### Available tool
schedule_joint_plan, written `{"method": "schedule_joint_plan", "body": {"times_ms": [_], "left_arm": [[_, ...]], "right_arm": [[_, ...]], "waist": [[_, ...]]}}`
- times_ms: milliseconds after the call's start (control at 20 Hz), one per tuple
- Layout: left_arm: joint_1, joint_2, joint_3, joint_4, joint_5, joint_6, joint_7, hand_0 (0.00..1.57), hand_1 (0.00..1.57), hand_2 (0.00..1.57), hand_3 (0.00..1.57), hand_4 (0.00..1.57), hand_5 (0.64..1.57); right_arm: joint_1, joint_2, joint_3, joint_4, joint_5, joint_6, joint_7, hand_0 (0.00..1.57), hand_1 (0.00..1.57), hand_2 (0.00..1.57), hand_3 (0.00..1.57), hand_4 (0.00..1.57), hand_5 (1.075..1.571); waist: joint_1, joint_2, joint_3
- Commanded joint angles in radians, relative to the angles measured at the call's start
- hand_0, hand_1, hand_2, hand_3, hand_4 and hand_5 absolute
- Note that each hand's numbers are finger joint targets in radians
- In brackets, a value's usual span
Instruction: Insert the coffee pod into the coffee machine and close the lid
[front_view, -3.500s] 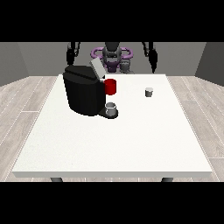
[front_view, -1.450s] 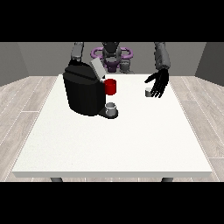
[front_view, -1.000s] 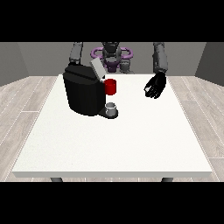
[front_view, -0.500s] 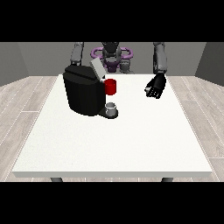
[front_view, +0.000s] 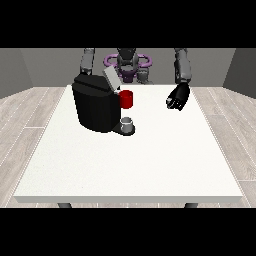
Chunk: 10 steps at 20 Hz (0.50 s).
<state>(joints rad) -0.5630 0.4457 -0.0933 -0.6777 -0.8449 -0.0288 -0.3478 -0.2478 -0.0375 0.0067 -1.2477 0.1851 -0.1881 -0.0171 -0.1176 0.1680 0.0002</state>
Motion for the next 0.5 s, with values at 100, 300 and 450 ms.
{"method": "schedule_joint_plan", "body": {"times_ms": [100,300,450], "left_arm": [[-0.106,0.000,0.072,-0.029,0.094,-0.107,-0.080,1.45,1.45,1.44,1.36,0.52,1.571],[-0.100,-0.031,0.061,-0.019,0.079,-0.201,-0.006,1.41,1.41,1.40,1.31,0.51,1.571],[-0.085,-0.080,0.008,-0.107,0.063,-0.279,0.040,1.37,1.37,1.38,1.33,0.50,1.571]], "right_arm": [[-0.033,-0.002,-0.023,0.076,0.023,-0.040,-0.044,0.00,0.00,0.00,0.00,0.00,1.571],[0.010,0.012,0.005,0.060,0.026,-0.019,0.020,0.00,0.00,0.00,0.00,0.00,1.571],[0.050,0.005,-0.026,0.143,0.009,-0.018,-0.027,0.00,0.00,0.00,0.00,0.00,1.571]], "waist": [[0.031,0.018,-0.0002],[0.007,-0.090,-0.0002],[0.063,-0.169,0.0002]]}}
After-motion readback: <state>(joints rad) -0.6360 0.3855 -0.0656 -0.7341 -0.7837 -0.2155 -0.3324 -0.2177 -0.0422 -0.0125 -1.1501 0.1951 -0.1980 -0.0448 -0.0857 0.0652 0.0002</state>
